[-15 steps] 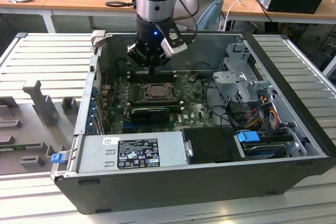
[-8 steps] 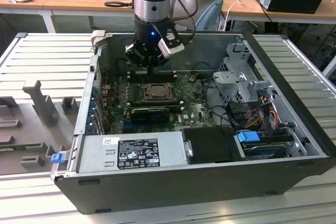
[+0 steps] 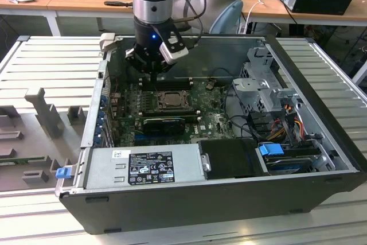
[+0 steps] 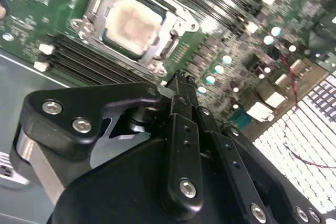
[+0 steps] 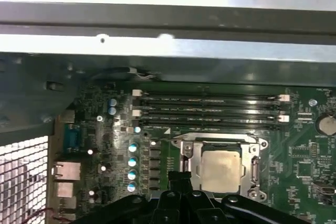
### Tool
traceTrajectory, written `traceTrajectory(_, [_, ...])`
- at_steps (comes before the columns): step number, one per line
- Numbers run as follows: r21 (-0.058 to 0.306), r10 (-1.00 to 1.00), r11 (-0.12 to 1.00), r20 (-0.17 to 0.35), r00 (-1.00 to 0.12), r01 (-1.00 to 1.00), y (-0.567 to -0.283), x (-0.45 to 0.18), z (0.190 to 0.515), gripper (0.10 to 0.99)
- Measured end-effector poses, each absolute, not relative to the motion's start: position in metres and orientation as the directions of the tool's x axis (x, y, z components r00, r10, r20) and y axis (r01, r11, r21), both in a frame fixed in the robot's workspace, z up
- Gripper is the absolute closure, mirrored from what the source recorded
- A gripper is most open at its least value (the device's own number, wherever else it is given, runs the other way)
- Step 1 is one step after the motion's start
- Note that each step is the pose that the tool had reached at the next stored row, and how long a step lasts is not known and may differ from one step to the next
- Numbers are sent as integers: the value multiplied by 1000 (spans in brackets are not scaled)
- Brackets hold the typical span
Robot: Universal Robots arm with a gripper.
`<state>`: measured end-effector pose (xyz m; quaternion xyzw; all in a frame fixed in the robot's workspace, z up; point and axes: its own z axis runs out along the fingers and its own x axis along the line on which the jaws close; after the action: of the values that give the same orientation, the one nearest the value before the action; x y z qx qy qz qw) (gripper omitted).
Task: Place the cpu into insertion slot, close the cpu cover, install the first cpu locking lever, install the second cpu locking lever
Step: 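Install the first cpu locking lever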
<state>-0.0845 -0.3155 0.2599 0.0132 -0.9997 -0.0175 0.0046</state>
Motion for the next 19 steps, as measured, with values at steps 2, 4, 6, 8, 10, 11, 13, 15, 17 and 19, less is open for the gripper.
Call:
traceTrajectory(2, [35,-27,999,9,-1000,-26,-315,-92,260,980])
traceTrajectory(4, [35,-27,999,8,-1000,-26,-313,-100,259,980])
traceTrajectory(6, [35,-27,999,8,-1000,-26,-311,-104,259,980])
traceTrajectory(8, [35,-27,999,8,-1000,-26,-306,-104,258,980])
traceTrajectory(10, [35,-27,999,8,-1000,-26,-300,-105,258,980])
traceTrajectory(11, [35,-27,999,8,-1000,-26,-297,-105,258,980])
traceTrajectory(13, [35,-27,999,8,-1000,-27,-291,-104,257,980])
traceTrajectory(15, [35,-27,999,8,-1000,-26,-290,-99,257,980])
traceTrajectory(17, [35,-27,999,9,-1000,-26,-290,-86,256,980])
traceTrajectory(19, [35,-27,999,9,-1000,-26,-290,-75,255,980])
